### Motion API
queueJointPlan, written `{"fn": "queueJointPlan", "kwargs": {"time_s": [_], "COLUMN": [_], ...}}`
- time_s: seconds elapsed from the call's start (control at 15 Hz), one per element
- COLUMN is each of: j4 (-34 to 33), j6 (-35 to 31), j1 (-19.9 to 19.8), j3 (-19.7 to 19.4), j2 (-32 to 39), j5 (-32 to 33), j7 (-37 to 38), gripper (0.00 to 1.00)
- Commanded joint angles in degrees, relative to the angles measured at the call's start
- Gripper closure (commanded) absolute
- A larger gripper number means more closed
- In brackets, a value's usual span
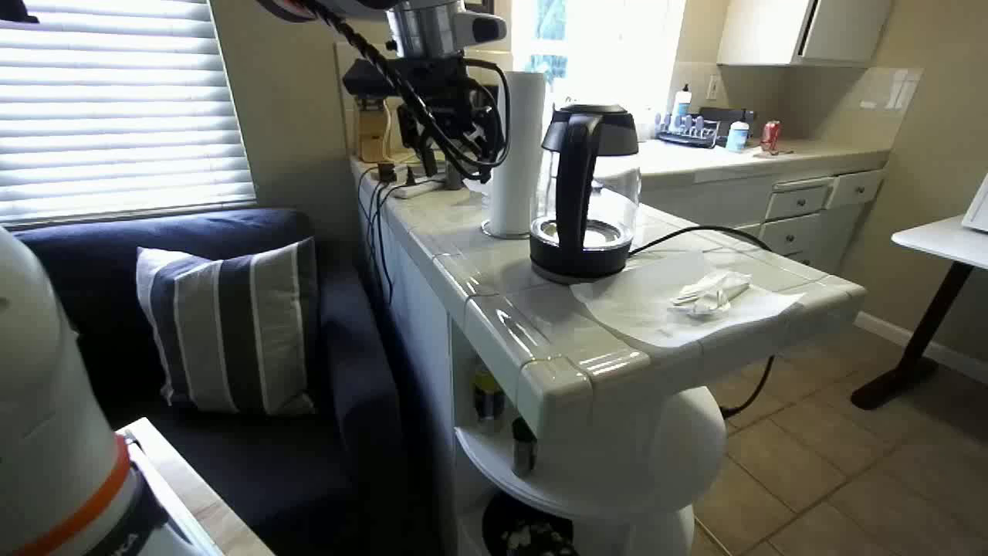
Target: Move the toilet paper roll and stand to the back right side of the counter.
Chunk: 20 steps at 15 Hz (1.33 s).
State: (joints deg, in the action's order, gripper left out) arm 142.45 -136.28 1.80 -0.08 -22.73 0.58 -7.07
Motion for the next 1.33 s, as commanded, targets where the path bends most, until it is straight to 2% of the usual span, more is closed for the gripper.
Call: {"fn": "queueJointPlan", "kwargs": {"time_s": [0.0,1.13,1.27], "j4": [-0.1,-0.1,-4.0], "j6": [0.2,0.2,4.2], "j1": [0.1,0.1,-1.0], "j3": [-0.1,-0.1,0.6], "j2": [0.0,0.0,-0.9], "j5": [0.1,0.1,2.8], "j7": [0.1,0.1,0.9], "gripper": [0.0,0.0,0.0]}}
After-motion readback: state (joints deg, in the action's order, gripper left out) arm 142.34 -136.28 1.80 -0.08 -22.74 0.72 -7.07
